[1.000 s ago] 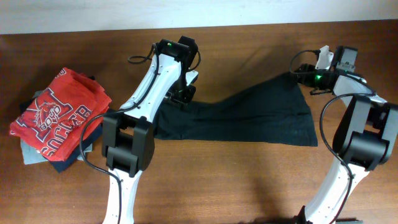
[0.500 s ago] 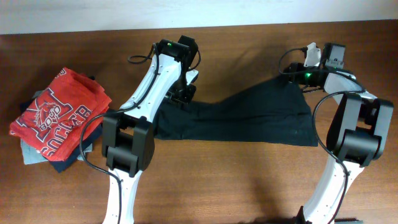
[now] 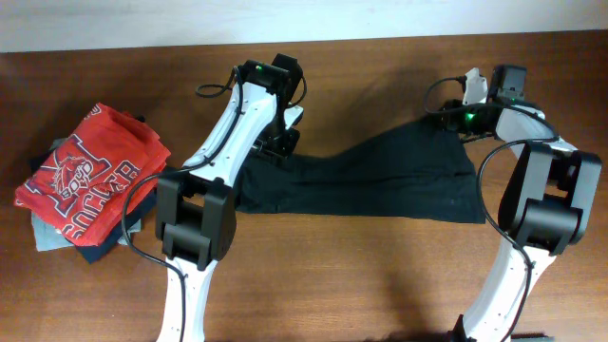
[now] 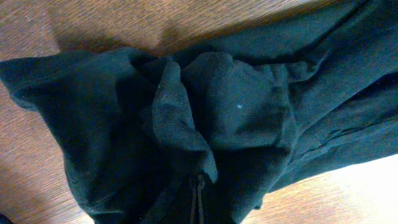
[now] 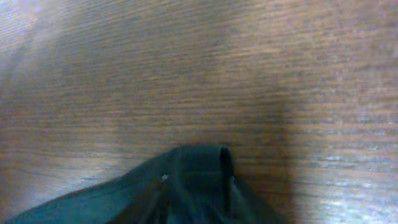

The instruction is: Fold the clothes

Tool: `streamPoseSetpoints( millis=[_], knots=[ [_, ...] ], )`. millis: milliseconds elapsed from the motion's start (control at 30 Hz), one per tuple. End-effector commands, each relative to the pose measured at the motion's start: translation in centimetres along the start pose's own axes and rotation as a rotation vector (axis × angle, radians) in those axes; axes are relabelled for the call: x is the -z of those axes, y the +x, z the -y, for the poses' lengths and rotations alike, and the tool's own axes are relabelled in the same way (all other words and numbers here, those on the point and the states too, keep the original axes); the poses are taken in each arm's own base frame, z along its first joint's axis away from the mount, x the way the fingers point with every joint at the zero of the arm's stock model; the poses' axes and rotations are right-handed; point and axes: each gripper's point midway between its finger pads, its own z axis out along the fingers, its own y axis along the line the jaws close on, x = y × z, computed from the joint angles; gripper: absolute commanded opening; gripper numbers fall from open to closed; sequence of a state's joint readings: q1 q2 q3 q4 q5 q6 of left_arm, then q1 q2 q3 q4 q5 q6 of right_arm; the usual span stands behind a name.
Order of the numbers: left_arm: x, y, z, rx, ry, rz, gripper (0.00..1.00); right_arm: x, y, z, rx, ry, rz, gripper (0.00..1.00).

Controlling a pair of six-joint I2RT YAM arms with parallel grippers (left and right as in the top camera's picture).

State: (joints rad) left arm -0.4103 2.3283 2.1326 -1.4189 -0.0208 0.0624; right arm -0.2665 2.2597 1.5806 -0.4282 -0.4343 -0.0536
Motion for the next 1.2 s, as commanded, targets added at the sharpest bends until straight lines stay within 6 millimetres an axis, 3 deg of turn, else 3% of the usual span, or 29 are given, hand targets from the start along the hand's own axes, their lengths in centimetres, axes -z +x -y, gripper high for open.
streamPoseSetpoints(
  millis=[0, 100, 267, 467, 633, 800, 1000, 1167],
  knots=[
    [-0.2, -0.1, -0.2, 0.007, -0.013, 0.0, 0.0, -2.7, 5.3, 1.1, -0.051, 0.034, -0.145, 0.2],
    [-0.2, -0.1, -0.2, 0.006, -0.013, 0.0, 0.0, -2.3, 4.6, 1.4, -0.052, 0.04, -0.127, 0.04],
    [-0.1, -0.1, -0.2, 0.006, -0.013, 0.002, 0.0, 0.5, 1.0, 2.0, -0.053, 0.064, -0.056, 0.04],
    [-0.1, -0.5, -0.2, 0.006, -0.015, 0.019, 0.0, 5.7, -2.5, 4.6, -0.073, 0.233, -0.035, 0.04],
    [-0.1, -0.9, -0.3, 0.007, -0.016, 0.035, 0.0, 7.7, -2.6, 6.6, -0.143, 0.325, -0.053, 0.04],
    [-0.1, -1.1, -0.4, 0.008, -0.019, 0.044, 0.0, 8.1, -2.4, 6.6, -0.153, 0.32, -0.06, 0.04],
    [0.2, -0.8, -0.6, 0.007, -0.031, 0.034, 0.0, 9.1, -2.6, 3.9, -0.136, 0.201, -0.061, 0.04],
    [0.8, 0.0, -0.5, -0.018, -0.03, 0.009, 0.0, 11.3, -1.2, 2.5, -0.159, 0.197, -0.119, 0.04]
  ],
)
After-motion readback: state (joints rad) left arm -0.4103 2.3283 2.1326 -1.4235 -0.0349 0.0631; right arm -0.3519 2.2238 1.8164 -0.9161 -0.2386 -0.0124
